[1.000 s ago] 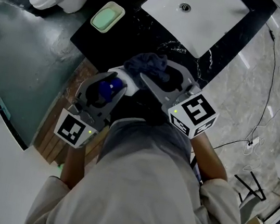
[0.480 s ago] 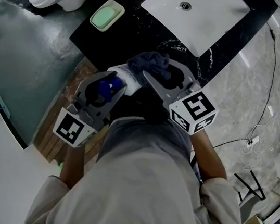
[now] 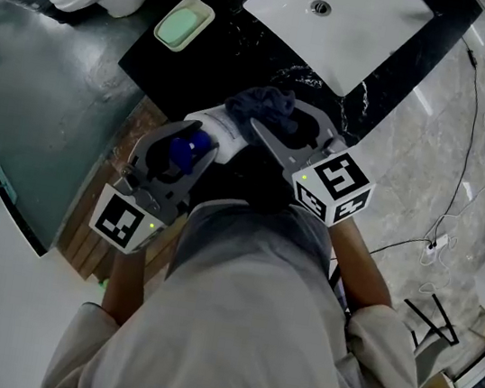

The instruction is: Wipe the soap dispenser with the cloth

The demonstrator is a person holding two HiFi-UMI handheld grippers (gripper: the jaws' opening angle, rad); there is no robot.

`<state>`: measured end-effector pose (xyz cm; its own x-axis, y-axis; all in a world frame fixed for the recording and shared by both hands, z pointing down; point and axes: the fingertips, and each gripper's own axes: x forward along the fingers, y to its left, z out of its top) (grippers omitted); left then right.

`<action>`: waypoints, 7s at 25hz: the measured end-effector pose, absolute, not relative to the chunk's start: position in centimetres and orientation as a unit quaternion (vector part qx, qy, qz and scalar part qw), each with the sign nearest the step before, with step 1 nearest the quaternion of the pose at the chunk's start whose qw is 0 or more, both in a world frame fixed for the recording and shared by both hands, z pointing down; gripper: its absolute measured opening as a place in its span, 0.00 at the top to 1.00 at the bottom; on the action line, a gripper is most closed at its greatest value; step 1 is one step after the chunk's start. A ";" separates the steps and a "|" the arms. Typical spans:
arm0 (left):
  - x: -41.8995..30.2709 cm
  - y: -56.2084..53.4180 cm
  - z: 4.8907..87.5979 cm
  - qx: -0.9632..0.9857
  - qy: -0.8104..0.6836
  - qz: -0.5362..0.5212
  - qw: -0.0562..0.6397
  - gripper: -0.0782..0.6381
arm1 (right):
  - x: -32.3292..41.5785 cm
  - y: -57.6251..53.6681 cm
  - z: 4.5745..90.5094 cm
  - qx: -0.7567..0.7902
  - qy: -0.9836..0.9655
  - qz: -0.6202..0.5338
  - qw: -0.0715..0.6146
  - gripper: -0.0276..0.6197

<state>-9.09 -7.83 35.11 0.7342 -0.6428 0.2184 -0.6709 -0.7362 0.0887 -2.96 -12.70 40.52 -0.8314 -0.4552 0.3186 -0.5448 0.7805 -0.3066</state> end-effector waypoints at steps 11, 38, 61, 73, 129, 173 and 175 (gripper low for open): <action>-9.1 -7.8 35.1 0.928 -0.353 0.087 0.078 0.69 | -2.6 -13.0 42.0 0.272 -0.933 0.198 0.129 0.71; -9.1 -7.9 35.0 0.932 -0.343 0.086 0.076 0.69 | -1.8 -13.2 44.2 0.279 -0.926 0.181 0.180 0.70; -9.0 -7.6 35.1 0.935 -0.335 0.093 0.071 0.69 | -1.1 -13.4 46.3 0.263 -0.921 0.165 0.233 0.70; -8.8 -7.6 35.1 0.938 -0.326 0.096 0.065 0.69 | -2.0 -13.4 46.5 0.187 -0.928 0.132 0.293 0.70; -8.4 -7.5 35.0 0.941 -0.316 0.108 0.060 0.69 | -6.0 -14.0 43.2 0.034 -0.939 0.091 0.329 0.71; -8.3 -7.8 35.0 0.941 -0.316 0.108 0.059 0.69 | -8.6 -12.8 37.8 0.000 -0.958 0.072 0.279 0.71; -8.2 -7.8 34.9 0.941 -0.315 0.108 0.059 0.69 | -8.8 -12.7 37.4 -0.002 -0.959 0.073 0.274 0.71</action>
